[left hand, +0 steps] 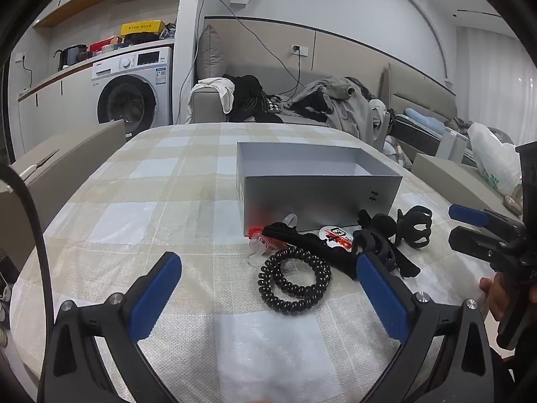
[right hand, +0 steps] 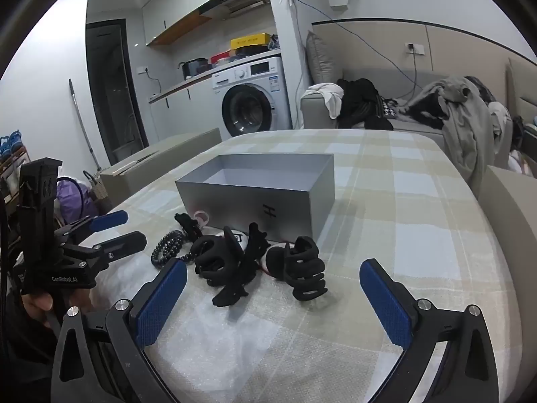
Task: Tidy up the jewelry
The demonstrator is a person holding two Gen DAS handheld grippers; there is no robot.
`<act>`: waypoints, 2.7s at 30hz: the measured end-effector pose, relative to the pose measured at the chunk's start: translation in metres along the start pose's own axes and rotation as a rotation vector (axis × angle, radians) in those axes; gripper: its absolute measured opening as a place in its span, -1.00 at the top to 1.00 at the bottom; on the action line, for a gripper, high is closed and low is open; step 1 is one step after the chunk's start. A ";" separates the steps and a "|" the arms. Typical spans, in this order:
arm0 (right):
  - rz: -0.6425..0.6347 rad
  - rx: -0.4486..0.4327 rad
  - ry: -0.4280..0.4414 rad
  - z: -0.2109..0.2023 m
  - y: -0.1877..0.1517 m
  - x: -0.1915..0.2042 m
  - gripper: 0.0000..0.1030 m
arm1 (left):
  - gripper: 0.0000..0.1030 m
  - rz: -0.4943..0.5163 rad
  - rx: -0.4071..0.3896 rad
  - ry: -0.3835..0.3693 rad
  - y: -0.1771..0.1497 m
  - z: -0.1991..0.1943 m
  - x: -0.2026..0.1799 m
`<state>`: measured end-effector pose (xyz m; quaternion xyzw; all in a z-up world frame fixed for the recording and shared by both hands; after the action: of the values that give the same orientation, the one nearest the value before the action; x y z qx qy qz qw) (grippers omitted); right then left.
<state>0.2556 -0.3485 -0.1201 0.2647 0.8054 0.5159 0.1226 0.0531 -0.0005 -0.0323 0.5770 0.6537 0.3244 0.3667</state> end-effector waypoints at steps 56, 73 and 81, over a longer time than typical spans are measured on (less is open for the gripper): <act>0.001 0.019 -0.001 0.008 -0.006 0.001 -1.00 | -0.97 0.013 0.002 0.008 -0.003 0.000 0.002; 0.013 0.031 -0.007 0.006 -0.006 -0.003 -1.00 | -0.97 0.009 0.010 0.016 -0.007 0.002 0.005; 0.012 -0.007 -0.051 -0.004 0.003 -0.006 -1.00 | -0.97 -0.018 0.028 0.012 -0.012 0.005 0.009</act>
<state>0.2599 -0.3539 -0.1165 0.2824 0.7987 0.5123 0.1409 0.0507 0.0074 -0.0457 0.5741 0.6655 0.3153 0.3579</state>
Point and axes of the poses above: each gripper's, at about its wrist camera, not at the fingertips, and z roughly the way its jaws point, x to its left, y to its top, the point moved 6 cm from there along z, roughly the way its jaws point
